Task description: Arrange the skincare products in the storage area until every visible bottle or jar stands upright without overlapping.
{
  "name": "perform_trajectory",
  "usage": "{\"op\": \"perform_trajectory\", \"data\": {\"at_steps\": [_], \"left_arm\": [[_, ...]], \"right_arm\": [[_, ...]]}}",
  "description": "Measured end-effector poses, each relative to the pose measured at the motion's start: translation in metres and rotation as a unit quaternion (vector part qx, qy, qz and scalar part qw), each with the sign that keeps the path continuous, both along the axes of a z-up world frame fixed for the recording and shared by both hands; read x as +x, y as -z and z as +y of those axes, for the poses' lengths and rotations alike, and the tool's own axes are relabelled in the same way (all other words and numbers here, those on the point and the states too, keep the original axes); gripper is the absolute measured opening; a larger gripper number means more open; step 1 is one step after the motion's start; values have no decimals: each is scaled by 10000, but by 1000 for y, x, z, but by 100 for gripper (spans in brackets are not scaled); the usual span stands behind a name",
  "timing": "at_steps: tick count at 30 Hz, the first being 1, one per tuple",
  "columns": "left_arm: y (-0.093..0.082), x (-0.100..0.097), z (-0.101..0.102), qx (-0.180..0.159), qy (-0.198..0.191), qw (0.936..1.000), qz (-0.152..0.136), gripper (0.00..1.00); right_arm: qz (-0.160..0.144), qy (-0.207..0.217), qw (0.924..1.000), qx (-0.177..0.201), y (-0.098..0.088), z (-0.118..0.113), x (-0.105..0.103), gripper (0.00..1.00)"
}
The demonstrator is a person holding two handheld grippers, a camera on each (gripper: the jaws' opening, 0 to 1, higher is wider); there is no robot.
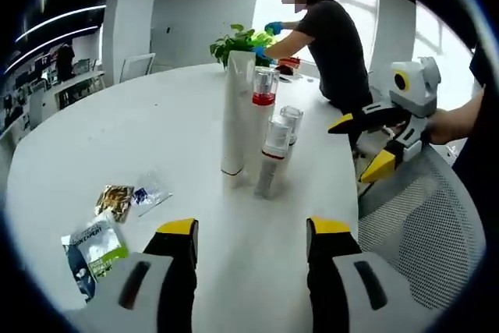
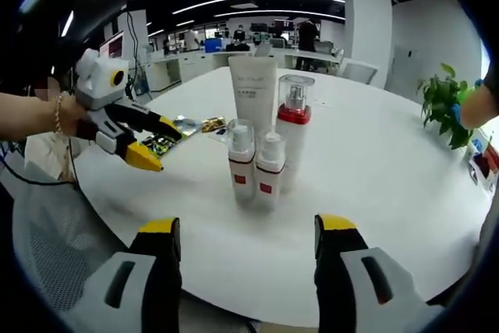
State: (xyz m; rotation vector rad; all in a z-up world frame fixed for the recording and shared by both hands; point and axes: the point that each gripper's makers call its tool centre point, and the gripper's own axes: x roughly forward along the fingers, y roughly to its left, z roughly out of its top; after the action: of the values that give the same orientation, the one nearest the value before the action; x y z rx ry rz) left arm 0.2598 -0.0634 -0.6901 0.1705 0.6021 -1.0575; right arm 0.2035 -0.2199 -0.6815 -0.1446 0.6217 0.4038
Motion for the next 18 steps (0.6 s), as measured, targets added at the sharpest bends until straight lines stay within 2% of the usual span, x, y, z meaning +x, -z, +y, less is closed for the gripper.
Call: {"op": "perform_trajectory", "data": {"at_steps": [10, 14, 18], "left_arm": [[-3, -26, 36, -32, -663, 9978, 53, 60], [-2, -33, 54, 6, -1043, 9944, 169, 67], [-2, -41, 64, 25, -1205, 9924, 246, 70]], "right_arm": [[-4, -186, 9998, -20, 0, 6, -3, 70], [-18, -240, 9997, -15, -1, 8, -3, 71], [-37, -277, 9996, -8, -1, 8, -2, 71]]}}
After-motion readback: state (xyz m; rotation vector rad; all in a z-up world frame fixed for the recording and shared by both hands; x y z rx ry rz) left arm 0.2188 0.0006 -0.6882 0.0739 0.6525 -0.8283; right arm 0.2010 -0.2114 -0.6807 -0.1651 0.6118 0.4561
